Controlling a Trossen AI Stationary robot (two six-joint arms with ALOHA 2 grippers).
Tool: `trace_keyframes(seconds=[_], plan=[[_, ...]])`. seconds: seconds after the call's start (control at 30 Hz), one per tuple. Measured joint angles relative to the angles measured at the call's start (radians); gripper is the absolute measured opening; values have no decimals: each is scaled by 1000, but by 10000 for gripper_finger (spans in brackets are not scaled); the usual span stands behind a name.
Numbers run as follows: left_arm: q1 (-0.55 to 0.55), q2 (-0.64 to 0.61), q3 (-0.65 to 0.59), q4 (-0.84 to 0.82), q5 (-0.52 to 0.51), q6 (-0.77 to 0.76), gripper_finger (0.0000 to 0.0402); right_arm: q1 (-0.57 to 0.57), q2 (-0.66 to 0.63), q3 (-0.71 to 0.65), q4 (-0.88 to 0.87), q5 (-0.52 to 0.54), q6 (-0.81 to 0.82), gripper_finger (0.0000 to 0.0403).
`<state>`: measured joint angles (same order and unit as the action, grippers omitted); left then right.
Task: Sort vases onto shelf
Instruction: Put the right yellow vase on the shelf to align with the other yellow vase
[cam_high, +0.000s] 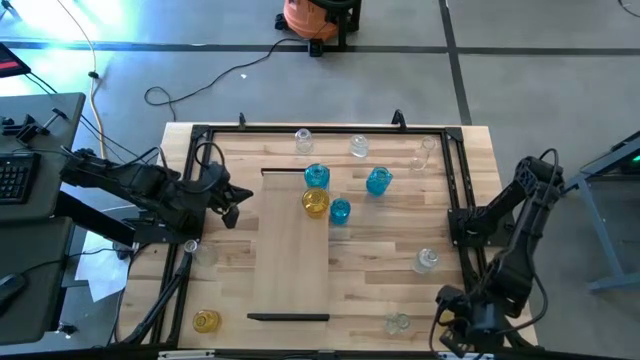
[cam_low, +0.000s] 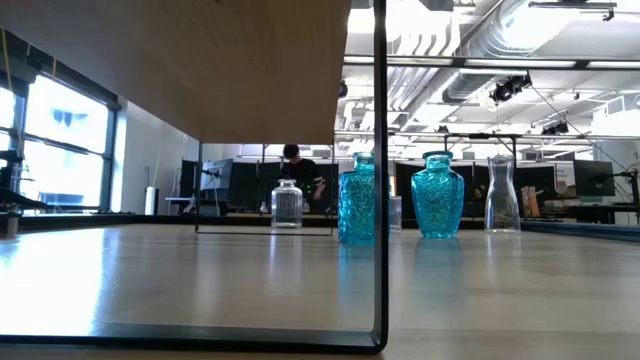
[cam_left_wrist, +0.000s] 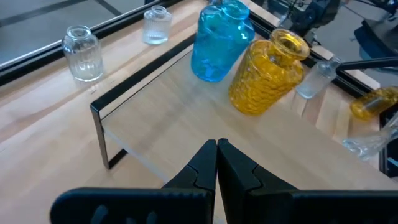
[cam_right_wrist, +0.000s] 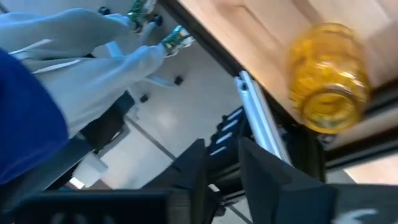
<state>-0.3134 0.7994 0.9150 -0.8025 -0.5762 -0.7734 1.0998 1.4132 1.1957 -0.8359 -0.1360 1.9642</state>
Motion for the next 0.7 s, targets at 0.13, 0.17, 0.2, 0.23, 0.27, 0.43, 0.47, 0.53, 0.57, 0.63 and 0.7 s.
trace_keyframes(seconds=[0.13, 0.17, 0.2, 0.23, 0.27, 0.43, 0.47, 0.53, 0.57, 0.63, 0.7], plan=[[0, 1, 0, -1, 0, 0, 5, 21, 3, 0, -67, 18, 43, 130], [0, 0, 0, -1, -1, 0, 5, 27, 7, 0, -76, 37, 45, 136], [0, 0, 0, -1, -1, 0, 5, 32, 12, 0, -87, 55, 45, 140], [0, 1, 0, -1, -1, 0, 5, 35, 18, 0, -97, 69, 44, 143], [0, 1, 0, -1, -1, 0, 5, 36, 26, 0, -105, 76, 44, 144], [0, 1, 0, -1, -1, 0, 5, 35, 68, 0, -95, 51, 11, 144], [0, 1, 0, -1, -1, 0, 5, 35, 72, 0, -88, 51, 13, 144], [0, 1, 0, -1, -2, 0, 5, 35, 77, 0, -85, 50, 23, 144], [0, 1, 0, -1, -2, 0, 5, 35, 79, 0, -90, 51, 28, 144], [0, 1, 0, -1, -2, 7, 5, 36, 79, 0, -108, 51, 38, 144], [0, 1, 0, -1, -2, 17, 5, 36, 79, 0, -122, 51, 48, 144]])
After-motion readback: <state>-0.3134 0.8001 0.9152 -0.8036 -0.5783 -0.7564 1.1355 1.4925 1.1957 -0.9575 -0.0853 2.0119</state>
